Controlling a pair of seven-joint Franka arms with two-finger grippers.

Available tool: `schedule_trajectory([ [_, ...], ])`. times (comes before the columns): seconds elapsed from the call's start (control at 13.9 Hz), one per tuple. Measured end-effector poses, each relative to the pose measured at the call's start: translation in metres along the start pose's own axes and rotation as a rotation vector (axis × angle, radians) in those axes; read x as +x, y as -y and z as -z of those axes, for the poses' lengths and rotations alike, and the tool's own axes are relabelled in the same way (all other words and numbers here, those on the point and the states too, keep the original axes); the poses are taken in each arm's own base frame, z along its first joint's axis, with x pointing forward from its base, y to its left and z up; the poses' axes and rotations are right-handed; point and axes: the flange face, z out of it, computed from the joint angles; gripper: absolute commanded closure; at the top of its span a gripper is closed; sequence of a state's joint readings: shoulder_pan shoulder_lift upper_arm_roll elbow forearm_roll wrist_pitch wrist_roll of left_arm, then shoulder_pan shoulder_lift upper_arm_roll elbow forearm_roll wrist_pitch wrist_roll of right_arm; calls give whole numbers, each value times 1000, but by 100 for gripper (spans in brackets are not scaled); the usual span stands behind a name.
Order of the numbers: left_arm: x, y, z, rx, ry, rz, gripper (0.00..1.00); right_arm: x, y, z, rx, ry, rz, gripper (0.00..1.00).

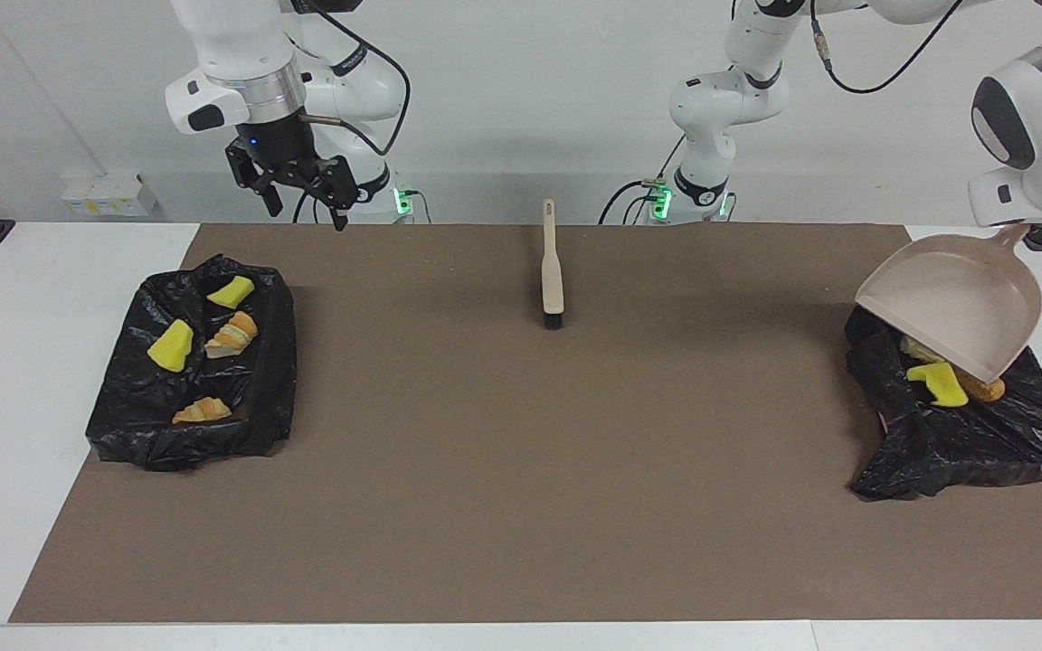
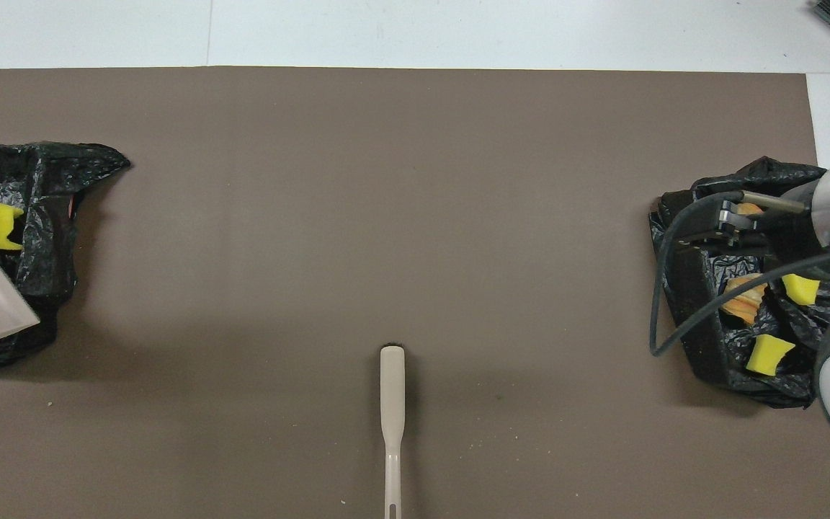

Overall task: Sweep and dump trash in bin
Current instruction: 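Tip the dustpan over the bag with the left gripper while the right gripper withdraws, then bring the dustpan back with the left gripper and set it down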

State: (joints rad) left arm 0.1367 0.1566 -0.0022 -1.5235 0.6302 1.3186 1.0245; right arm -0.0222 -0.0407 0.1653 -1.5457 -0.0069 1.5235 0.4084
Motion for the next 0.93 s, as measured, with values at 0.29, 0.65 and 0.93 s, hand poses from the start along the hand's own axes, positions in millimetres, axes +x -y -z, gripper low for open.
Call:
schedule_trajectory([
  [0.29,29,-28,14,-104,-134,120,100,3,-7,0,1,-3,24,0],
  [0.65,77,-80,45,-210,-230,354,100,4,-7,-1,0,0,24,0],
  [0.93,128,-136,84,-246,-358,415,100,6,-6,-3,0,4,25,0],
])
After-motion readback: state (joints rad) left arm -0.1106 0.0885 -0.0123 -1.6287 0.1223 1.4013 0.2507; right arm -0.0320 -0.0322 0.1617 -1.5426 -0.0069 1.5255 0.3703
